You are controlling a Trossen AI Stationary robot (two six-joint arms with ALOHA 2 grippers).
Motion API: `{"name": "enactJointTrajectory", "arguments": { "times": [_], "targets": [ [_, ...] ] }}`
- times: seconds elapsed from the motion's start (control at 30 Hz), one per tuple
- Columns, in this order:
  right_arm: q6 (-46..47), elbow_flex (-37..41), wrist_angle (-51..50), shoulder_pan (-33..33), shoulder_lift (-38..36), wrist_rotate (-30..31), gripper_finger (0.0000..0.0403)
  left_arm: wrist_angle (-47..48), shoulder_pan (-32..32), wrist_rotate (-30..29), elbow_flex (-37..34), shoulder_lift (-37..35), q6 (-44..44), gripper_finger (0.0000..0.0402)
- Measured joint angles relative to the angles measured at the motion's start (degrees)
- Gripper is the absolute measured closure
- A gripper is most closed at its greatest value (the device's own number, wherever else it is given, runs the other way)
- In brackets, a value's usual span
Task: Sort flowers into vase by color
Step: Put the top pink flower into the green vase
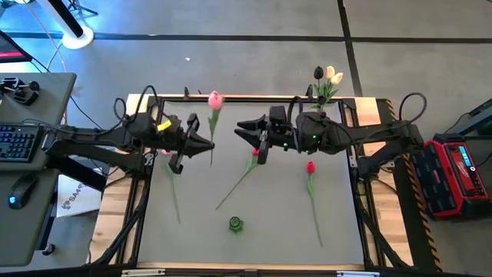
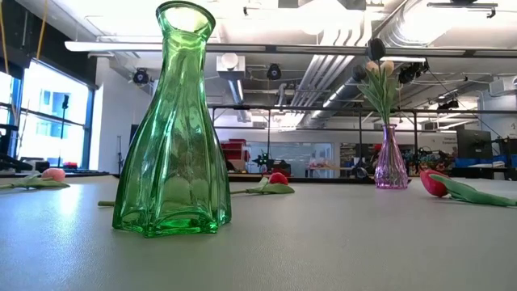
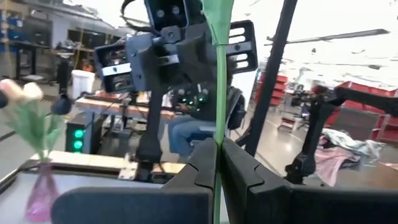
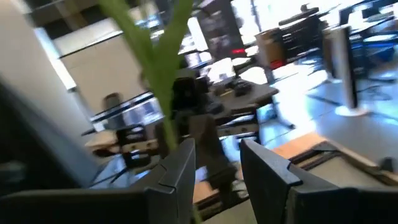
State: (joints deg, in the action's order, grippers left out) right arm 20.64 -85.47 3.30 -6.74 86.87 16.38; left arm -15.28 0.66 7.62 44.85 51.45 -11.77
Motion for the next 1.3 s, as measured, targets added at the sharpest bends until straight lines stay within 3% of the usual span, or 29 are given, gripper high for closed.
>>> {"name": "enactJointTrajectory", "arguments": {
  "times": [0.1,0.2,0.57,0.73,0.93,1.07,1.3],
  "targets": [
    [0.7,0.0,2.5,-0.2,0.9,-5.9,0.0286,-2.4,2.0,-1.5,0.1,2.4,0.0,0.0401],
    [0.4,0.0,2.7,-1.4,2.3,-7.6,0.0286,-3.9,3.6,-2.4,0.0,5.2,-0.1,0.0401],
    [-1.4,0.0,2.5,-5.4,3.5,-2.9,0.0287,-13.0,8.3,-6.2,0.0,14.8,-0.2,0.0401],
    [0.4,0.0,0.8,-6.0,3.5,-2.4,0.0311,-14.3,10.1,-8.0,0.0,16.7,0.1,0.0401],
    [-0.4,0.0,-0.3,-7.2,3.5,-1.5,0.0393,-13.8,10.7,-8.7,0.0,15.6,-0.4,0.0399],
    [0.1,0.0,-0.4,-7.2,3.5,-2.6,0.0392,-11.2,10.8,-10.4,0.0,13.0,-1.0,0.0378],
    [-0.2,0.0,-0.6,-8.2,3.5,-3.1,0.0401,5.0,10.7,-14.9,0.0,2.6,-0.2,0.0311]
  ]
}}
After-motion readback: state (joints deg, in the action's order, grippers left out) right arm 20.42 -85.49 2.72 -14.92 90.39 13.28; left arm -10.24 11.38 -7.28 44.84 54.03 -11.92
